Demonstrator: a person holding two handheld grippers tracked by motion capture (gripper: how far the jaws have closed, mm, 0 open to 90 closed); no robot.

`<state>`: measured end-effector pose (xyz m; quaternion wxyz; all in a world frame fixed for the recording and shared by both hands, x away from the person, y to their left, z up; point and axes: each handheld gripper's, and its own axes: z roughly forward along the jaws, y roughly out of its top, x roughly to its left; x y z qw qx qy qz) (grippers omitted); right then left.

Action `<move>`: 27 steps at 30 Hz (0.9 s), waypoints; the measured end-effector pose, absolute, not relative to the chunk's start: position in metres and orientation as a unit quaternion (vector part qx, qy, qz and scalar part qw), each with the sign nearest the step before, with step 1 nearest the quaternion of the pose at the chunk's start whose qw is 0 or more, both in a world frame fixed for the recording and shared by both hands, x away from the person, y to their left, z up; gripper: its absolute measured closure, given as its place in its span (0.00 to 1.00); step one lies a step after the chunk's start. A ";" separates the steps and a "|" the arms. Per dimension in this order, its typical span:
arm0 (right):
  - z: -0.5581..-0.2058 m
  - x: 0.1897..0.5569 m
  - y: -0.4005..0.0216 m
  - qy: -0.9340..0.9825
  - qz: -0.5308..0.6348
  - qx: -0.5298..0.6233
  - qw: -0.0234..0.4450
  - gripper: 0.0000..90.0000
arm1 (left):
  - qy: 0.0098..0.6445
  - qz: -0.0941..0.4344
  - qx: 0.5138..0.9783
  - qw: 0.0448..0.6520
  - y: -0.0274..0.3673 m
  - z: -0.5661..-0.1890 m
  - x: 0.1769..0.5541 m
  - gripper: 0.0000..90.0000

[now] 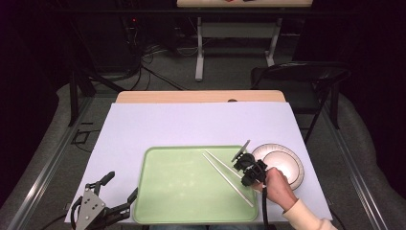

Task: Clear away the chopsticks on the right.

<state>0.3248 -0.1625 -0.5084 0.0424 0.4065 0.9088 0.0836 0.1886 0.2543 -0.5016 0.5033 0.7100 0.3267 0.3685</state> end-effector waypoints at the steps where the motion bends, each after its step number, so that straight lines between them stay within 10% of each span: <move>1: -0.508 0.325 -0.162 0.909 0.084 0.407 0.042 0.93 | 0.326 0.369 0.710 0.503 0.254 -0.502 0.188 0.17; 17: -0.522 0.325 -0.148 0.913 0.085 0.396 0.049 0.89 | 0.324 0.368 0.711 0.504 0.254 -0.502 0.188 0.17; 27: -0.509 0.322 -0.148 0.921 0.107 0.366 0.080 0.57 | 0.322 0.368 0.712 0.504 0.254 -0.502 0.188 0.17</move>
